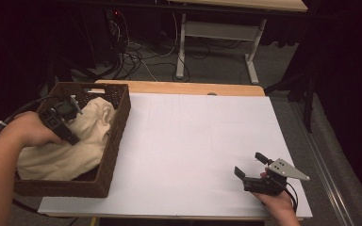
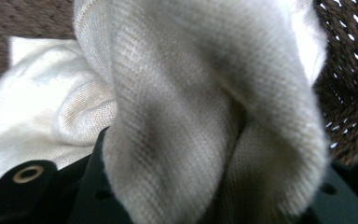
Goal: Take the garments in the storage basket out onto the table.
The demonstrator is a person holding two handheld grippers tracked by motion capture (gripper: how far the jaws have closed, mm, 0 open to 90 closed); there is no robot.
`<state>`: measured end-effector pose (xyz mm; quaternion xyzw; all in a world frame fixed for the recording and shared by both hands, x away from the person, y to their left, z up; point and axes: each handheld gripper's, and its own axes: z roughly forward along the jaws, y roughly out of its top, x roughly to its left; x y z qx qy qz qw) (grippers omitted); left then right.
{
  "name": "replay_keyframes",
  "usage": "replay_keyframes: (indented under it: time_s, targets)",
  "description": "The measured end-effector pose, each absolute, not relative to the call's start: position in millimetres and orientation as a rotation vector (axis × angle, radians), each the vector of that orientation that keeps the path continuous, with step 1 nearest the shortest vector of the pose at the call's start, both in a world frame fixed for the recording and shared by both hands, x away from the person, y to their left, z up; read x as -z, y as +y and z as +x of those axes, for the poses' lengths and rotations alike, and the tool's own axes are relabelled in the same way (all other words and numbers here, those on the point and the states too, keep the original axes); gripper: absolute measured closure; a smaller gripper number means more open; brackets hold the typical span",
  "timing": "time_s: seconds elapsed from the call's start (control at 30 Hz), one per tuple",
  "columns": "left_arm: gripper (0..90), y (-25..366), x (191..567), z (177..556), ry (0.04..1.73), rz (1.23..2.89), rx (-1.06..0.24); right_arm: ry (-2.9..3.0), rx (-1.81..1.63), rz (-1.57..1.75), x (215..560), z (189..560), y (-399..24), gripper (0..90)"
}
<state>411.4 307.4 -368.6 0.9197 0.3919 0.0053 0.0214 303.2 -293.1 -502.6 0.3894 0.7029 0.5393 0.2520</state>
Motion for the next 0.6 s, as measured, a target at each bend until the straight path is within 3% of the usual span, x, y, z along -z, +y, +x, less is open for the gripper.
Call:
replay_keyframes:
  time_s: [0.6]
  targets:
    - [59.2,299,324,411,1.234,2.913,-0.051,1.898,-1.491,1.060,500,303,-295,0.2]
